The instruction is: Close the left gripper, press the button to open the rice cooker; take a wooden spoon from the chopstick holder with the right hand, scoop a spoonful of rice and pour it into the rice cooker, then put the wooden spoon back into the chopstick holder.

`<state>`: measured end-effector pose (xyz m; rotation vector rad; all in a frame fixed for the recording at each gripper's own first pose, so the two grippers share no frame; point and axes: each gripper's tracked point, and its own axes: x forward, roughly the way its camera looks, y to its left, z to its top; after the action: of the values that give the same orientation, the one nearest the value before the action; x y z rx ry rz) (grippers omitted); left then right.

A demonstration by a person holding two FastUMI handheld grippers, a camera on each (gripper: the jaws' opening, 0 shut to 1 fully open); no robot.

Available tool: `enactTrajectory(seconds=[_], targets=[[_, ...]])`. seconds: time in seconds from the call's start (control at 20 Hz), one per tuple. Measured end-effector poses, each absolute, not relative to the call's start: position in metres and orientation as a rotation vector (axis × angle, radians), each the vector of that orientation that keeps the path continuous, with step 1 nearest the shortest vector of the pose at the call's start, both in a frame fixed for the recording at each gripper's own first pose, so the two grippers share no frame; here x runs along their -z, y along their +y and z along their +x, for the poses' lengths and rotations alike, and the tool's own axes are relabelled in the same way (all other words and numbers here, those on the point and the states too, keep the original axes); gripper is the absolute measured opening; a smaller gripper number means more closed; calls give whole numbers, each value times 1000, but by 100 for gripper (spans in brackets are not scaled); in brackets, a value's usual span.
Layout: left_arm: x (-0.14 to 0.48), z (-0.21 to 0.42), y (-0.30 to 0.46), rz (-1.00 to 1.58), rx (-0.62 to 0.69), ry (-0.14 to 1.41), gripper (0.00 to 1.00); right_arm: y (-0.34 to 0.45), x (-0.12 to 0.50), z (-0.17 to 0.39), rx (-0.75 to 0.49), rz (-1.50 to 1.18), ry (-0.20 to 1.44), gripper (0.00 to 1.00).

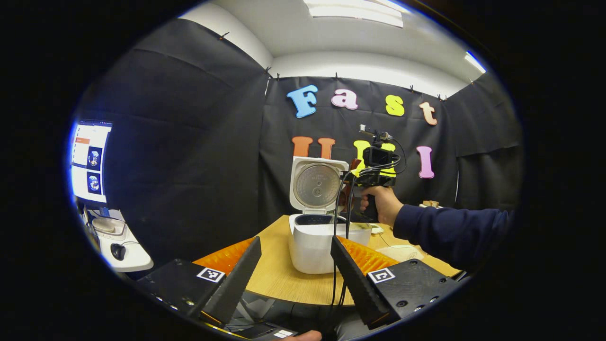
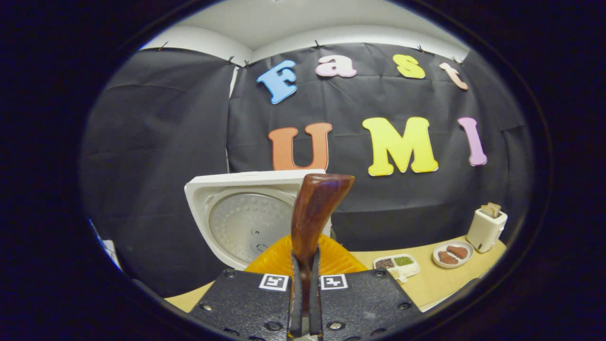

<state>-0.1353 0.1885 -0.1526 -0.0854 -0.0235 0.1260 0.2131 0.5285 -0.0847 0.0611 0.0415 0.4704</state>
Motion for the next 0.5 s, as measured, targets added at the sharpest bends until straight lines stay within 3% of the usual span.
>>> enactTrajectory(seconds=[0.5], targets=[[153,-136,188,-85,-136,-15,94,544,71,175,-537,-304,-154,11]])
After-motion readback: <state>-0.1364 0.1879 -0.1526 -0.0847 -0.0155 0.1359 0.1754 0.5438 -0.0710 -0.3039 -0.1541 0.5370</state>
